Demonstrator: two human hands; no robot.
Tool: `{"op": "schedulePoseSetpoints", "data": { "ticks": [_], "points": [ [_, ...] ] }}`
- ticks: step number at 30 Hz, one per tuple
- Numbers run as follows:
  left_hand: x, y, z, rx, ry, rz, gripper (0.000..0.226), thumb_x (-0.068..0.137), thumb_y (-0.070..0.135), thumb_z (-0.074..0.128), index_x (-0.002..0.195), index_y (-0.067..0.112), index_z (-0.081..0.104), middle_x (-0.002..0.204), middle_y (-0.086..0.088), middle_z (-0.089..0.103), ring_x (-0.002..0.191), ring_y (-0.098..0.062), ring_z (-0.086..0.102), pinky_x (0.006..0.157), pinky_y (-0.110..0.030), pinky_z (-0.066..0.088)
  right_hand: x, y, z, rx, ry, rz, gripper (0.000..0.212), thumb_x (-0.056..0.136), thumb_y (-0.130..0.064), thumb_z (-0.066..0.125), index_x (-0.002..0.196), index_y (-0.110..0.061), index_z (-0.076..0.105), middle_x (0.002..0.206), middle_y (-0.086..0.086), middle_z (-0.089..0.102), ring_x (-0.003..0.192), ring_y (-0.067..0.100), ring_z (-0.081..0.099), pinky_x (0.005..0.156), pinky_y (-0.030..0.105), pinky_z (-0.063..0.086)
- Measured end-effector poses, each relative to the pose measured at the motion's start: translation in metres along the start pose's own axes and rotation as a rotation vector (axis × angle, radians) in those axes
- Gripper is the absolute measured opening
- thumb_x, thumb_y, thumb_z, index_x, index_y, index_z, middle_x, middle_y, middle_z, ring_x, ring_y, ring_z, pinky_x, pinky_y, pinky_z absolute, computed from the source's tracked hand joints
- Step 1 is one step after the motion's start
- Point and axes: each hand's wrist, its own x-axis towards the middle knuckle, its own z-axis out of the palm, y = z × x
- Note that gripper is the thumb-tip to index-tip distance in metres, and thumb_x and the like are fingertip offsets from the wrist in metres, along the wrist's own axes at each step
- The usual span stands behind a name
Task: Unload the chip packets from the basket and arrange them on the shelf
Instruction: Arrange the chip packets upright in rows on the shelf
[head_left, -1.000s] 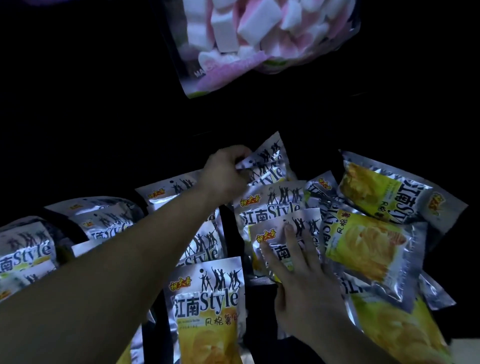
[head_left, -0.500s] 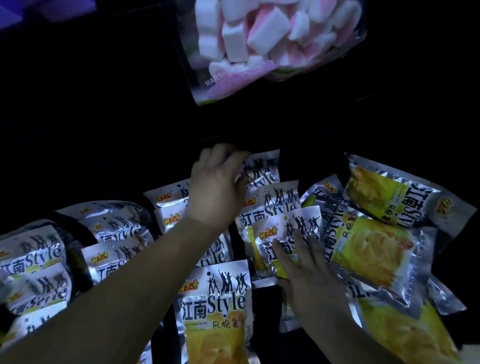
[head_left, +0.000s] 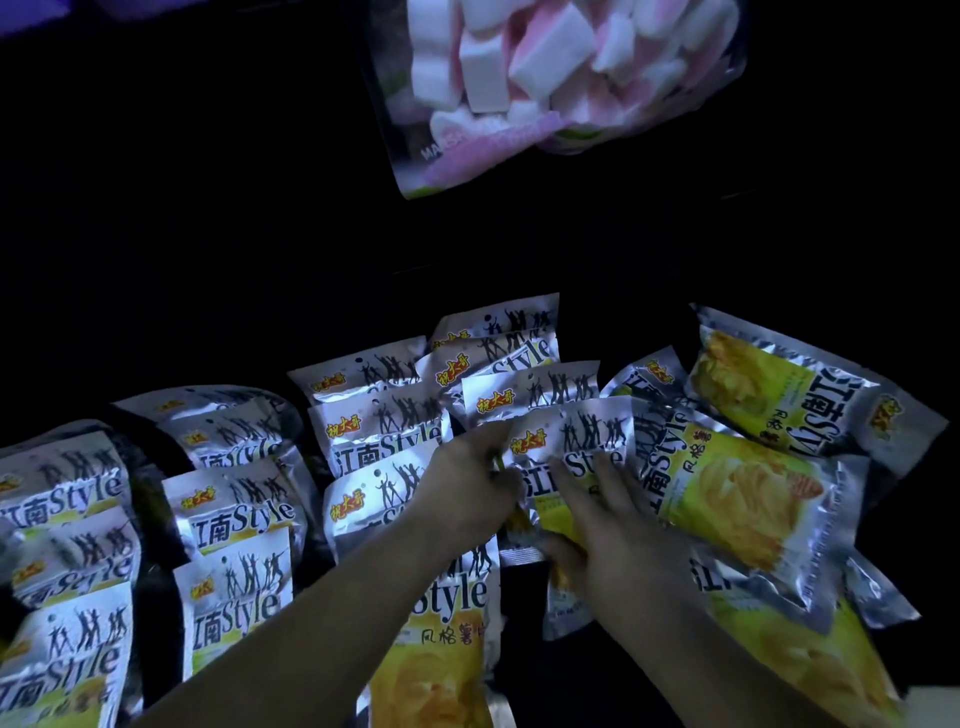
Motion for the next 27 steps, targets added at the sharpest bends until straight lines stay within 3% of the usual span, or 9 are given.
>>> {"op": "schedulePoseSetpoints", "data": {
  "ticks": [1,3,7,11,15,18,20,23,27],
  "points": [
    [-0.002,0.001,0.001,0.006,0.000,-0.005,0.045,0.091,0.010,0.061,0.124,0.039,0.063,0.098,0.006,0.074,0.071,-0.015,0.070,0.059,-0.036,0.061,-0.005,0.053,-0.056,0.100,-0.226,0.091,0.071,0.091,-0.071,0.045,0.155,-0.042,0.032,0.163,0.007,0.034,0.149,0.035,0.034,0.074,0.049,0.060],
    [-0.006,0.000,0.002,0.019,0.020,-0.013,0.057,0.092,0.013,0.063,0.137,0.046,0.051,0.102,0.006,0.071,0.067,-0.011,0.070,0.055,-0.031,0.059,-0.017,0.063,-0.072,-0.072,-0.162,0.156,0.072,0.093,-0.061,0.046,0.158,-0.046,0.016,0.169,0.003,0.015,0.157,0.031,0.013,0.088,0.049,0.057],
    [-0.010,-0.004,0.005,-0.015,0.072,0.004,0.066,0.093,0.012,0.064,0.144,0.048,0.042,0.108,0.004,0.068,0.069,-0.016,0.070,0.051,-0.030,0.055,-0.018,0.064,-0.074,-0.099,-0.156,0.025,0.078,0.098,-0.044,0.043,0.157,-0.050,-0.007,0.170,-0.007,-0.013,0.157,0.022,-0.012,0.104,0.043,0.050],
    [-0.011,-0.005,0.011,-0.129,0.069,-0.019,0.064,0.093,0.002,0.059,0.144,0.038,0.047,0.085,0.002,0.065,0.057,-0.007,0.063,0.045,-0.025,0.046,-0.017,0.085,-0.071,-0.078,-0.097,0.013,0.076,0.102,-0.045,0.044,0.156,-0.053,-0.008,0.169,-0.014,-0.015,0.157,0.017,-0.010,0.097,0.046,0.056],
    [-0.011,-0.007,0.008,-0.217,0.089,0.042,0.056,0.096,-0.002,0.052,0.141,0.031,0.053,0.087,0.000,0.068,0.054,-0.003,0.059,0.047,-0.024,0.043,-0.022,0.084,-0.073,-0.121,-0.036,0.022,0.073,0.098,-0.064,0.038,0.156,-0.052,-0.005,0.168,-0.011,-0.019,0.157,0.019,-0.010,0.093,0.042,0.056],
    [-0.009,-0.004,0.000,-0.067,0.121,0.052,0.052,0.094,0.007,0.059,0.136,0.038,0.056,0.084,0.003,0.069,0.063,-0.007,0.066,0.050,-0.029,0.050,-0.022,0.080,-0.078,-0.138,-0.059,0.021,0.069,0.100,-0.058,0.035,0.155,-0.053,-0.006,0.166,-0.012,-0.026,0.156,0.019,-0.017,0.097,0.044,0.055],
    [-0.008,-0.002,-0.006,0.103,0.177,0.080,0.048,0.089,0.009,0.064,0.127,0.038,0.060,0.082,0.006,0.069,0.070,-0.010,0.068,0.058,-0.034,0.058,-0.021,0.082,-0.068,-0.129,-0.033,0.018,0.069,0.101,-0.052,0.038,0.155,-0.054,-0.004,0.167,-0.009,-0.024,0.156,0.022,-0.017,0.100,0.049,0.053],
    [-0.006,0.000,-0.015,0.213,0.251,0.066,0.024,0.087,0.012,0.066,0.104,0.029,0.064,0.087,0.004,0.069,0.076,-0.018,0.069,0.063,-0.039,0.060,-0.016,0.079,-0.057,-0.129,-0.027,0.047,0.066,0.100,-0.053,0.046,0.155,-0.051,0.010,0.171,-0.001,-0.002,0.158,0.030,0.000,0.095,0.053,0.055],
    [-0.003,0.009,-0.018,0.073,0.058,-0.087,0.034,0.088,0.012,0.063,0.118,0.028,0.059,0.095,-0.002,0.071,0.070,-0.022,0.073,0.059,-0.045,0.062,-0.009,0.075,-0.060,-0.153,-0.011,0.064,0.067,0.092,-0.051,0.065,0.152,-0.042,0.036,0.162,0.006,0.033,0.146,0.035,0.036,0.082,0.049,0.060]
  ]
}}
